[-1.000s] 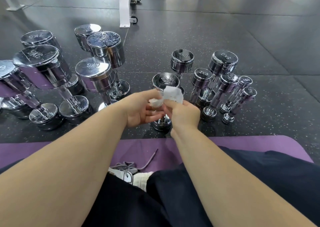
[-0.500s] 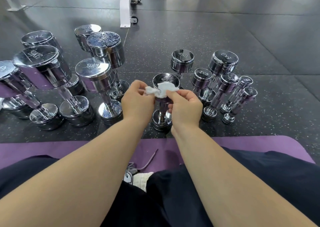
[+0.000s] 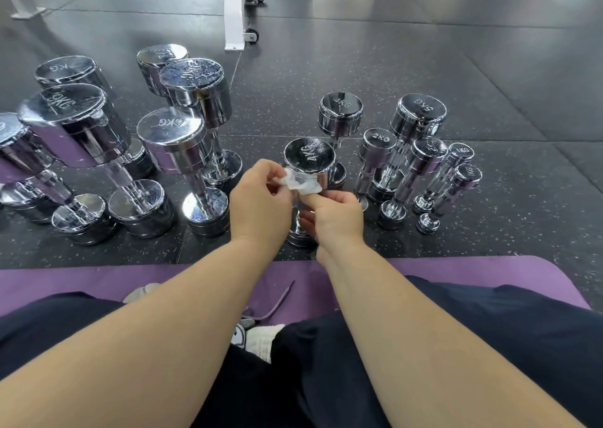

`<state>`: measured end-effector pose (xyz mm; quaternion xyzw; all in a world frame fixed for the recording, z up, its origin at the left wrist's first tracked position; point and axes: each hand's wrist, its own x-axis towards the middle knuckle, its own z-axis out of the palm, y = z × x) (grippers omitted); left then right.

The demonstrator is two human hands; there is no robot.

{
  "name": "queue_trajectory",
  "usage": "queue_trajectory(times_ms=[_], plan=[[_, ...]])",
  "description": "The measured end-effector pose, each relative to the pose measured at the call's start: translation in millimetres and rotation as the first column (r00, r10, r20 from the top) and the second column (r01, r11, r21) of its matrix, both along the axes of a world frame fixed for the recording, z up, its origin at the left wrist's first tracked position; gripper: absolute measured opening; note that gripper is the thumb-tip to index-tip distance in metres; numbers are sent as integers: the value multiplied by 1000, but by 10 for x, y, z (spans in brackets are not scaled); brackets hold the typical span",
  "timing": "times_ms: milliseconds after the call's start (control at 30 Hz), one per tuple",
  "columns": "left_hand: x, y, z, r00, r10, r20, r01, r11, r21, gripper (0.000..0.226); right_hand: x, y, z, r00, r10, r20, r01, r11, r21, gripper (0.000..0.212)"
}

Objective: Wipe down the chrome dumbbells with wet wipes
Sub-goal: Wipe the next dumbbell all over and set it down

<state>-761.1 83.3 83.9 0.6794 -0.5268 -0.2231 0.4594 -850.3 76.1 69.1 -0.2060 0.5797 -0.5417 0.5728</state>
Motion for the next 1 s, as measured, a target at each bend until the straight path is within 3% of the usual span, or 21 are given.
queue_trajectory(times_ms=[200, 300, 400, 467, 500, 567, 733, 833, 900, 1000], plan=[[-38, -100, -111, 999, 28, -41, -26, 999, 33, 12, -17, -75, 8, 1000, -31, 8, 31, 999, -34, 34], [-1, -196, -125, 982, 101, -163, -91, 994, 68, 16, -78, -81, 79, 997, -69, 41, 71, 996, -53, 35], [-97, -149, -71, 971, 26, -238, -28, 1000, -4, 18, -109, -152, 158, 984, -50, 171, 72, 990, -119, 19], [-152, -93, -105, 987, -73, -146, 69, 997, -29, 26, -86, -199, 178, 982, -54, 183, 76, 990, -115, 10], [-156, -85, -136, 992, -84, -99, 83, 996, -10, 33, -69, -210, 178, 983, -60, 176, 79, 991, -106, 11], [-127, -116, -159, 997, -30, -74, 31, 999, 24, 24, -49, -202, 160, 984, -64, 166, 82, 991, -107, 15], [-9, -258, -36, 977, 39, -210, -43, 999, -15, 28, -93, -239, 171, 974, -39, 221, 77, 983, -166, 17], [-39, -244, -99, 982, 57, -182, -42, 996, 82, 32, -99, -297, 190, 979, -18, 201, 53, 984, -171, 19], [-107, -210, -75, 966, 88, -242, -66, 993, 96, 30, -89, -308, 162, 983, -9, 181, 42, 984, -176, 22], [-236, -199, 106, 929, 18, -369, -22, 1000, -7, 27, -58, -314, 142, 987, -2, 161, 28, 987, -160, 27]])
